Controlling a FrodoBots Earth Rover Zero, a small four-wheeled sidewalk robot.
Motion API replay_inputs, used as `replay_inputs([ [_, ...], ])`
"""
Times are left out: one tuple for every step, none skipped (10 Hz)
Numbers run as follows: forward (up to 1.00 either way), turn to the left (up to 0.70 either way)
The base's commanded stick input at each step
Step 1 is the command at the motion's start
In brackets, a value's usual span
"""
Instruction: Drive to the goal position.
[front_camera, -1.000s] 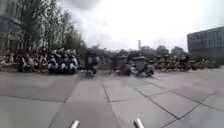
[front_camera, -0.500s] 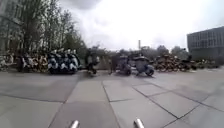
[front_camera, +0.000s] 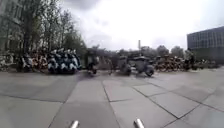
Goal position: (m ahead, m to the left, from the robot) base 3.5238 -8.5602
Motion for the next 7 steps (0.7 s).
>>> replay_inputs([
  [0.00, -1.00],
  [0.00, -1.00],
  [0.00, -1.00],
  [0.00, -1.00],
  [0.00, -1.00],
  [0.00, -1.00],
  [0.00, -1.00],
])
